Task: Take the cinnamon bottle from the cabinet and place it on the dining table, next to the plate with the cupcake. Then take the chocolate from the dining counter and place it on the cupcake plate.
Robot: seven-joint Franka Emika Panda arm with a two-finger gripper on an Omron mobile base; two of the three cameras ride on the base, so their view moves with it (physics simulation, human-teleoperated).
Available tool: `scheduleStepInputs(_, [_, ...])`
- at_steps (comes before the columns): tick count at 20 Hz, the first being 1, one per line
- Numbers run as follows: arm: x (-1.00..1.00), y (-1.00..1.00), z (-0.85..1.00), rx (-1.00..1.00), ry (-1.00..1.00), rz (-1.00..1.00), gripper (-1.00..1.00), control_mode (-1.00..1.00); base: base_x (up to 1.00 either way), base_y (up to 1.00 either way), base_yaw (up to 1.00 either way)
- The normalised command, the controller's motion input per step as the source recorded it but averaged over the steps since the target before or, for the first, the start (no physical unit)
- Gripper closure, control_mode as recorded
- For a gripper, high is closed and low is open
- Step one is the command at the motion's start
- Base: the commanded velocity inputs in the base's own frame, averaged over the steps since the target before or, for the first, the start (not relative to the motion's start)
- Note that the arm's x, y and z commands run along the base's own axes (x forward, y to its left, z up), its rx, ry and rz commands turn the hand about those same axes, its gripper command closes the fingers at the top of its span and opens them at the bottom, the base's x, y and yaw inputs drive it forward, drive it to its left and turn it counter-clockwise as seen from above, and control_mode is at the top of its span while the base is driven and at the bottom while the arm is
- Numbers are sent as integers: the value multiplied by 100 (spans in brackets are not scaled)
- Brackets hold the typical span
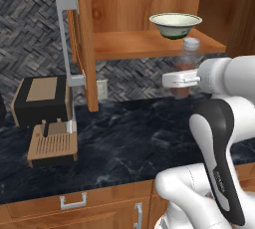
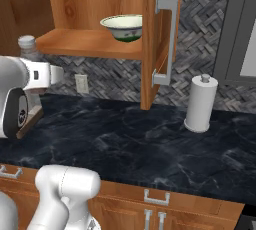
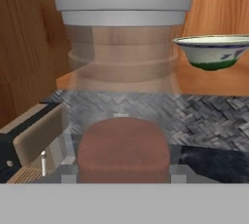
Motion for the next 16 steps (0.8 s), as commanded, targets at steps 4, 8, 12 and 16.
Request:
scheduleStepInputs(4, [-20, -5, -5, 0, 6, 0, 100, -100, 0, 0, 0])
scheduleStepInputs(8, [0, 0, 0, 0, 0, 0, 100, -100, 0, 0, 0])
scheduleStepInputs(12, [0, 0, 0, 0, 0, 0, 100, 100, -12, 0, 0])
scheduleStepInputs(16, [0, 0, 0, 0, 0, 0, 100, 100, -57, 0, 0])
